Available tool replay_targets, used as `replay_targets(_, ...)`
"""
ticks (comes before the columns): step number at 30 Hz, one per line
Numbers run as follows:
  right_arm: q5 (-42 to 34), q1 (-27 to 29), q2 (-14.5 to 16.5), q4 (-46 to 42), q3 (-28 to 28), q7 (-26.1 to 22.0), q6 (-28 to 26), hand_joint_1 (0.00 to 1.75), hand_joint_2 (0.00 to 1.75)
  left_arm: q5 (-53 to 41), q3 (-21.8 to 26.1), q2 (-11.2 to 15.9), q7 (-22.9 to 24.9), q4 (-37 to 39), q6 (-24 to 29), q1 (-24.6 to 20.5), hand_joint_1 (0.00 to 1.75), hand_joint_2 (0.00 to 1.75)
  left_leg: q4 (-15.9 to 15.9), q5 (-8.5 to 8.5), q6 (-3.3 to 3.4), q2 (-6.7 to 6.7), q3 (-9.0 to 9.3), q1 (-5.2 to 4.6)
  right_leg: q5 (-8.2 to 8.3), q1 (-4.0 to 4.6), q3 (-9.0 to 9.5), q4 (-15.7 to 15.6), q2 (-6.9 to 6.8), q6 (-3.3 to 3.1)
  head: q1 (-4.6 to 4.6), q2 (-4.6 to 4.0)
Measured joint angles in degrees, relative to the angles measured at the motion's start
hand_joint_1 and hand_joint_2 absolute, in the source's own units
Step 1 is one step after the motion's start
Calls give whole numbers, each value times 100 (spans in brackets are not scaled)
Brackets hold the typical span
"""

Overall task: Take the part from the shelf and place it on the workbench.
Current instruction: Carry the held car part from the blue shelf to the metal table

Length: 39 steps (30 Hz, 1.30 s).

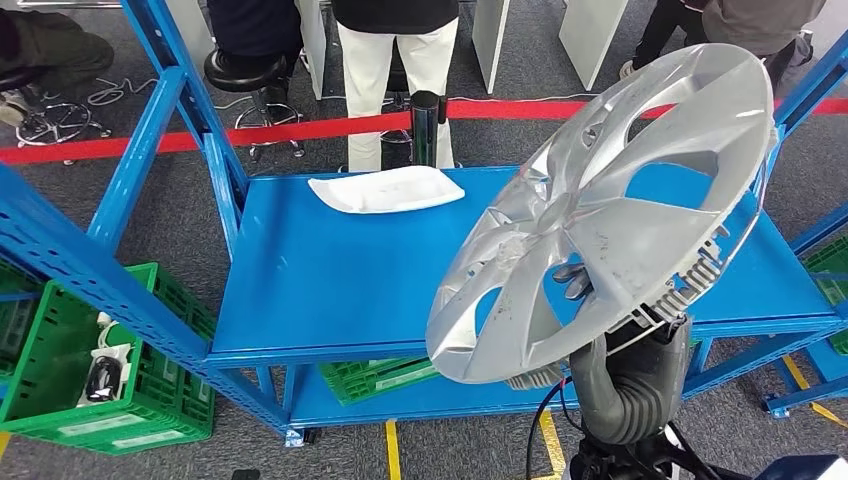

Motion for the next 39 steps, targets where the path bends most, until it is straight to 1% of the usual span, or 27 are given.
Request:
replay_targets(2,-10,-7,0,1,1,-1,16,175,175,0,0,-1,-1,-2,-3,-2,0,175,17,9,-49,-17,-10,14,414,-4,359,-785,12,-4,18,0)
replay_targets(4,-19,-17,0,3,3,-5,27,175,175,-2,0,5,-3,-5,-5,-6,0,175,58,30,-124,-30,-70,3,573,-1,544,-1272,45,-39,40,0)
replay_targets(8,-36,-21,-6,1,7,-9,36,175,175,-4,0,13,-6,-9,-7,8,0,175,92,80,-278,-24,-182,2,629,23,465,-1337,56,-217,-16,0)
replay_targets(9,-37,-26,-6,1,7,-9,38,175,175,-5,0,14,-8,-11,-7,8,0,175,193,-30,-304,-17,-224,11,660,21,440,-1347,41,-266,-51,0)
replay_targets(11,-39,-35,-5,0,5,-13,40,175,175,-6,0,12,-11,-15,-9,7,0,175,718,-461,-349,-3,-413,30,726,26,369,-1361,8,-355,-135,0)
replay_targets(13,-44,-35,-5,3,4,-20,43,175,175,-7,0,9,-10,-17,-13,7,0,175,1412,-882,-367,-1,-628,39,794,56,271,-1358,-13,-399,-199,0)
replay_targets(14,-47,-34,-5,7,4,-24,43,175,175,-7,0,9,-10,-16,-14,8,0,175,1585,-959,-361,-2,-645,38,831,74,221,-1355,-18,-407,-208,0)
replay_targets(15,-50,-33,-5,10,4,-27,44,175,175,-7,0,9,-10,-16,-14,8,0,175,1585,-943,-345,-3,-568,36,869,91,173,-1352,-19,-411,-214,0)
replay_targets(16,-52,-32,-5,13,4,-30,45,175,175,-7,0,9,-10,-16,-13,8,0,175,1404,-845,-321,-4,-400,33,905,109,134,-1349,-19,-411,-217,0)
replay_targets(17,-54,-31,-5,14,5,-31,45,175,175,-8,0,9,-10,-16,-13,5,0,175,1001,-670,-285,-7,-118,26,936,123,107,-1348,-17,-406,-217,0)
replay_targets(19,-55,-30,-5,14,5,-35,47,175,175,-12,0,10,-10,-16,-12,-5,0,175,187,-456,-206,-20,375,-7,1003,133,70,-1352,-17,-374,-212,0)
replay_targets(20,-55,-30,-4,14,5,-39,48,175,175,-15,0,10,-10,-16,-12,-11,0,175,-77,-400,-174,-28,513,-33,1043,127,50,-1356,-19,-344,-211,0)
replay_targets(21,-55,-29,-4,15,5,-43,49,175,175,-17,0,11,-9,-16,-12,-12,0,175,-159,-399,-153,-36,529,-57,1080,116,36,-1361,-23,-312,-210,0)
replay_targets(23,-56,-27,-3,14,7,-48,50,175,175,-19,0,9,-4,-17,-11,-5,0,175,-173,-310,-110,-43,478,-80,1164,96,12,-1388,-26,-239,-215,0)
replay_targets(24,-56,-23,-3,14,7,-49,49,175,175,-19,0,8,-2,-17,-11,-7,0,175,-190,-247,-85,-40,447,-70,1157,91,-6,-1387,-20,-205,-221,0)
replay_targets(25,-55,-21,-4,14,7,-50,50,175,175,-19,1,9,-1,-17,-11,-14,0,175,-209,-179,-52,-36,401,-56,1066,86,-40,-1334,-11,-171,-216,0)
replay_targets(26,-55,-20,-4,14,7,-51,52,175,175,-20,1,8,-2,-23,-12,-22,0,175,-230,-98,-21,-30,335,-40,848,79,-102,-1148,-3,-135,-190,0)
replay_targets(27,-55,-18,-3,14,7,-54,53,175,175,-21,1,8,-1,-27,-13,-28,0,175,-230,-36,1,-27,263,-37,543,66,-177,-845,2,-107,-161,0)
replay_targets(28,-55,-18,-3,15,7,-55,55,175,175,-21,1,8,-1,-32,-13,-27,0,175,-226,22,21,-27,185,-40,248,57,-251,-479,2,-84,-123,0)
replay_targets(29,-56,-16,-2,16,7,-55,55,175,175,-22,1,5,-1,-37,-13,-24,0,175,-221,82,28,-26,107,-45,26,50,-305,-113,1,-65,-91,0)
replay_targets(30,-57,-14,-2,19,8,-56,55,175,175,-22,0,3,0,-37,-13,-20,0,175,-212,139,27,-24,26,-54,-36,51,-294,112,1,-59,-73,0)
replay_targets(31,-57,-13,-2,23,8,-56,55,175,175,-23,1,3,1,-37,-13,-18,0,175,-202,192,23,-23,-55,-63,27,53,-204,150,1,-65,-51,0)
replay_targets(32,-58,-12,-2,27,9,-56,55,175,175,-24,1,2,2,-37,-14,-17,0,175,-190,243,17,-21,-132,-72,161,57,-35,9,1,-81,-32,0)
replay_targets(34,-60,-14,-2,31,11,-57,55,175,175,-26,2,0,5,-38,-14,-17,0,175,-167,331,-6,-21,-250,-91,418,81,519,-760,3,-146,-5,0)
replay_targets(36,-60,-13,-2,30,16,-58,55,175,175,-31,1,-7,9,-40,-14,-17,0,175,-151,421,-49,-14,-319,-104,439,114,993,-1537,8,-219,-4,0)
replay_targets(37,-60,-11,-3,29,19,-61,55,175,175,-34,1,-11,15,-41,-14,-15,0,175,-151,472,-81,-7,-341,-102,416,134,1102,-1742,13,-253,-5,0)
replay_targets(39,-59,-4,-4,30,21,-67,55,175,175,-38,0,-9,34,-40,-14,-9,0,175,-157,540,-142,5,-369,-81,481,139,1077,-1812,8,-313,-4,0)
